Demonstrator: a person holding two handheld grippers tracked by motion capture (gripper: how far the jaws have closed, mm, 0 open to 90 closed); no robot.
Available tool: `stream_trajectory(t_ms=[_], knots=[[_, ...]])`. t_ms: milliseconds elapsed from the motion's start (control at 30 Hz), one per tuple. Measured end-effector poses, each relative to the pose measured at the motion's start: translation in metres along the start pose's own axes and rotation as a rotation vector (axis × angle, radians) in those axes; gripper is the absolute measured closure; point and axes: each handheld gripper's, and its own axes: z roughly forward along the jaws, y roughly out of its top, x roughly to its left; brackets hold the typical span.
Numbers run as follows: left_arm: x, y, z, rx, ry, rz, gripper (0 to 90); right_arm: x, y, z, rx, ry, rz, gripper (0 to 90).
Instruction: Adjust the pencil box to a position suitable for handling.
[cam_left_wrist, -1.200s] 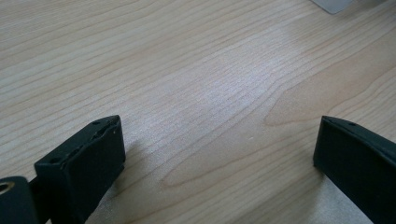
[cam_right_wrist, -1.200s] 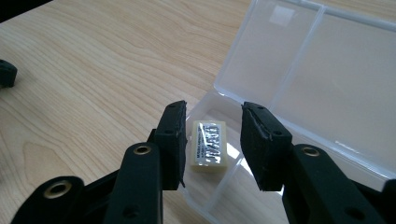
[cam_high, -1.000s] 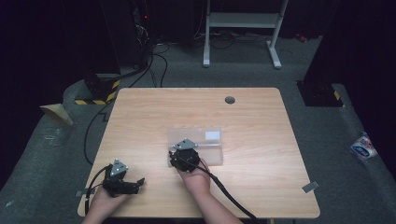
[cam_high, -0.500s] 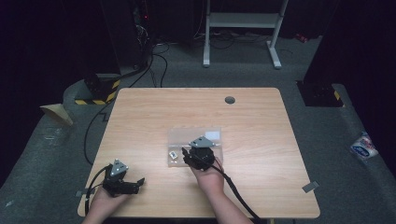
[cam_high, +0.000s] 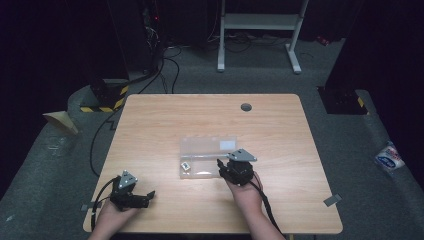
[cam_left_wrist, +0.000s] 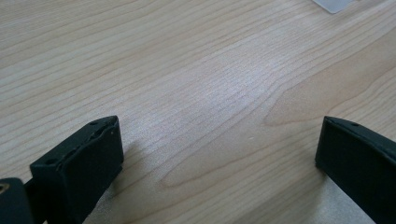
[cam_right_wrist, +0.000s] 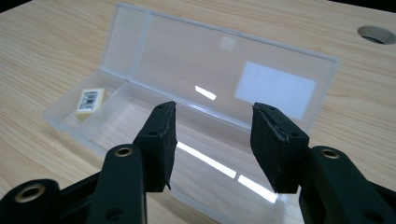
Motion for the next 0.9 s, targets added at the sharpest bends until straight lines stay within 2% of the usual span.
stream_trajectory(t_ms=[200,367,433,500,533,567,600,667,867,900], knots=[[0.0,0.0,0.0,-0.001,-0.001,-0.005,0.6,-0.016,-0.013,-0.009,0.007,-0.018,0.005,49.4],[0.0,0.0,0.0,-0.003,0.0,-0.005,0.5,-0.041,-0.028,-0.023,0.018,-0.051,0.031,48.0],[0.0,0.0,0.0,-0.003,-0.001,-0.005,0.5,-0.044,-0.03,-0.024,0.021,-0.059,0.035,47.7],[0.0,0.0,0.0,0.001,-0.006,-0.002,0.2,-0.058,-0.043,-0.032,0.037,-0.093,0.051,45.9],[0.0,0.0,0.0,0.001,-0.006,-0.002,0.2,-0.058,-0.043,-0.032,0.037,-0.093,0.051,45.9],[0.0,0.0,0.001,0.001,-0.008,-0.002,0.2,-0.067,-0.051,-0.037,0.047,-0.118,0.062,44.5],[0.0,0.0,0.001,0.001,-0.008,-0.002,0.2,-0.067,-0.051,-0.037,0.047,-0.118,0.062,44.5],[0.0,0.0,0.0,0.001,-0.009,0.0,0.2,-0.083,-0.063,-0.045,0.068,-0.152,0.09,42.6],[0.0,0.0,0.001,0.001,-0.01,-0.001,0.1,-0.113,-0.084,-0.063,0.14,-0.224,0.148,38.1],[0.0,0.0,0.0,0.0,-0.01,-0.001,0.2,-0.117,-0.087,-0.064,0.147,-0.237,0.142,37.3]])
